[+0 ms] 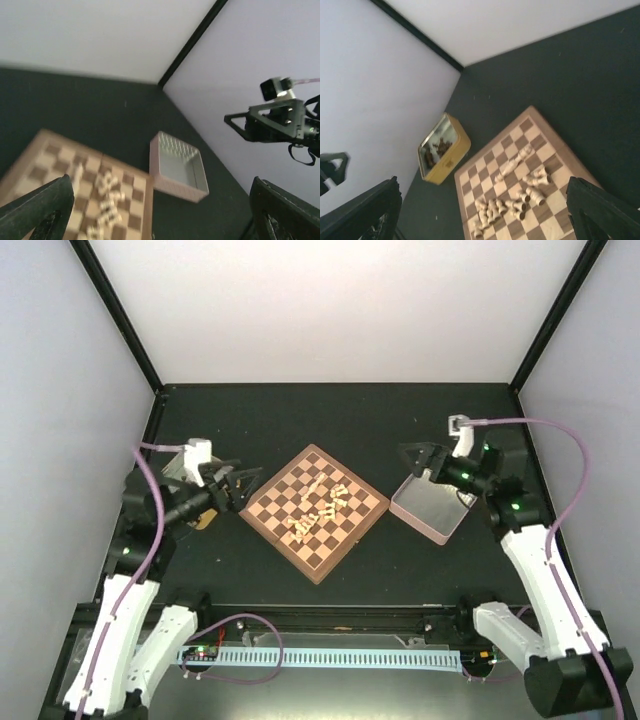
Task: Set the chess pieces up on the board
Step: Move the chessboard to the center of the board.
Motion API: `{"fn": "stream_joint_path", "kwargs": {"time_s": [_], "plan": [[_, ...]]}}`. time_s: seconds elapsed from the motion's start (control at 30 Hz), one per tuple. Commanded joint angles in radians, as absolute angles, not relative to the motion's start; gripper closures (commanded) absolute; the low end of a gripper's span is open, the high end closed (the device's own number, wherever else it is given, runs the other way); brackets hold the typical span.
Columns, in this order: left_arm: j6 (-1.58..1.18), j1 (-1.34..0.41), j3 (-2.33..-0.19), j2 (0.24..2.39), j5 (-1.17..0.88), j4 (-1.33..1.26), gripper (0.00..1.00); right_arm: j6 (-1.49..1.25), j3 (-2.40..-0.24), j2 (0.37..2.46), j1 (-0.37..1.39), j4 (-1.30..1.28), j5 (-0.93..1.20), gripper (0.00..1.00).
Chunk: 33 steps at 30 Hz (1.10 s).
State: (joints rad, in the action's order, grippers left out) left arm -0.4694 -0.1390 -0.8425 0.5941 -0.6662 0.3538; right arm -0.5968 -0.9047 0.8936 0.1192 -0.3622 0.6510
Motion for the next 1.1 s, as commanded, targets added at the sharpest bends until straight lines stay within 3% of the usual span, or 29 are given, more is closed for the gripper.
{"fn": "stream_joint_path", "kwargs": {"time_s": [0.0,0.23,0.5,0.73,1.07], "plan": [[-0.597,-0.198,-0.744,0.686,-0.626,0.476,0.05,-0.544,-0.902,1.001,0.261,-0.362,0.509,0.09],[-0.765,-0.358,-0.590,0.802,-0.368,0.558,0.22,-0.524,-0.924,1.201,0.460,-0.418,0.269,0.20],[-0.889,-0.409,-0.462,0.891,-0.291,0.445,0.33,-0.523,-0.918,1.312,0.581,-0.467,0.124,0.26],[-0.900,-0.412,-0.438,1.028,-0.309,0.319,0.63,-0.524,-0.944,1.404,0.624,-0.479,0.087,0.33],[-0.875,-0.413,-0.468,1.164,-0.249,0.292,0.67,-0.529,-0.957,1.459,0.632,-0.472,0.098,0.39]]}}
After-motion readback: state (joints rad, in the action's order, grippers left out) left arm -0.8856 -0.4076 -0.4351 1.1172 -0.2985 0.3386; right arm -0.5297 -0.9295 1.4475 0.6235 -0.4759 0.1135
